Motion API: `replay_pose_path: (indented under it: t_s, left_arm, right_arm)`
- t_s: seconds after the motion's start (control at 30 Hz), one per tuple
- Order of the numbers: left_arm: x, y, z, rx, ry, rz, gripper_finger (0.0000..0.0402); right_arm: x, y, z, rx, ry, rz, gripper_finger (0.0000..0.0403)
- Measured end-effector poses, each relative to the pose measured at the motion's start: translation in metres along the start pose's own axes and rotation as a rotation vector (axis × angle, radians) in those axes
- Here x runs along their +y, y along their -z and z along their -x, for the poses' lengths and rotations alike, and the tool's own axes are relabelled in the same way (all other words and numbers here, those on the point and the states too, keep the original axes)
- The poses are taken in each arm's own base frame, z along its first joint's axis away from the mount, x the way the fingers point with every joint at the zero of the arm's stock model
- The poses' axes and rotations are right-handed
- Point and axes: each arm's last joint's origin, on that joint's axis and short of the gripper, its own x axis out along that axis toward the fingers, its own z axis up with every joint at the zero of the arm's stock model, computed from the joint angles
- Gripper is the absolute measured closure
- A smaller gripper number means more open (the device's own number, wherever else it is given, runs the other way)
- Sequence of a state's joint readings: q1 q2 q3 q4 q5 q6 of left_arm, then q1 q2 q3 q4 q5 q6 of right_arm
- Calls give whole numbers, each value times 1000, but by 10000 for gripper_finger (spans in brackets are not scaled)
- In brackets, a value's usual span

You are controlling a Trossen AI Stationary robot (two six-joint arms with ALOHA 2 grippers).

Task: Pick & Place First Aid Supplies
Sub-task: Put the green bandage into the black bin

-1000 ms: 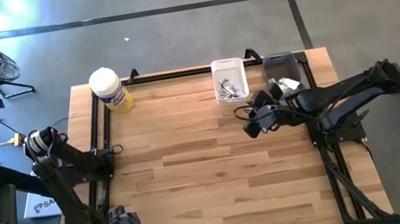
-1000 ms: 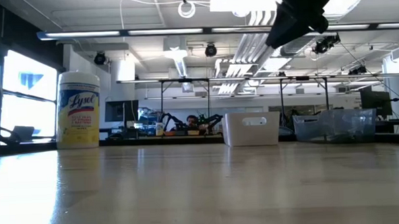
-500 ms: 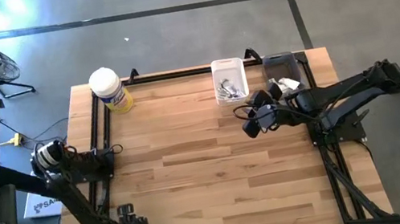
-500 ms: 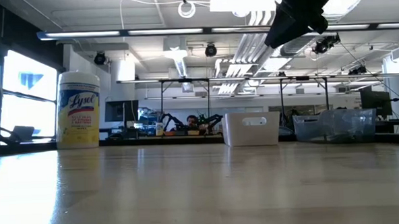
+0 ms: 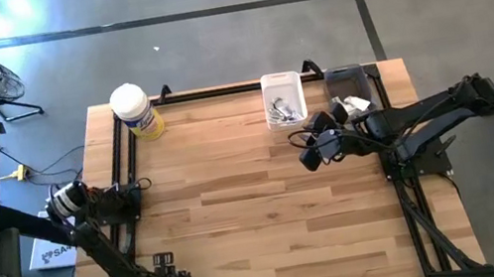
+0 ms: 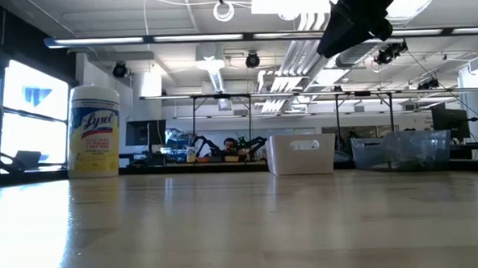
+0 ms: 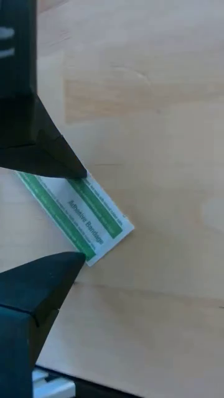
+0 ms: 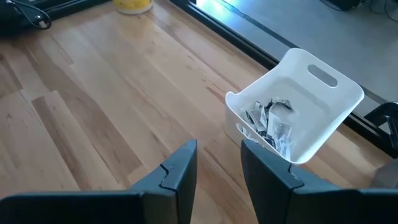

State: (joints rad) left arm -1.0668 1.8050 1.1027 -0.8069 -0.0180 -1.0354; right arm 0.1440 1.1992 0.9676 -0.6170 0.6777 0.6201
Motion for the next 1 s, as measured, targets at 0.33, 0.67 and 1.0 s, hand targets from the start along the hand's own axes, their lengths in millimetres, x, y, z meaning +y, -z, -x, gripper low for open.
replay_pose_path:
  t_s: [0.33,0.67,1.0]
  left_arm:
    - [-1,-1,-13,-6,-53,-68,213]
    - [-2,-2,-14,-45,-70,-65,299]
    - [-1,-4,-15,-89,-92,-58,352]
  right_arm:
    - [0,0,0,-1,-1,-1,285]
    - [7,-2,2,-20,-67,-27,285]
    - [67,-1,0,-161,-405,87,285]
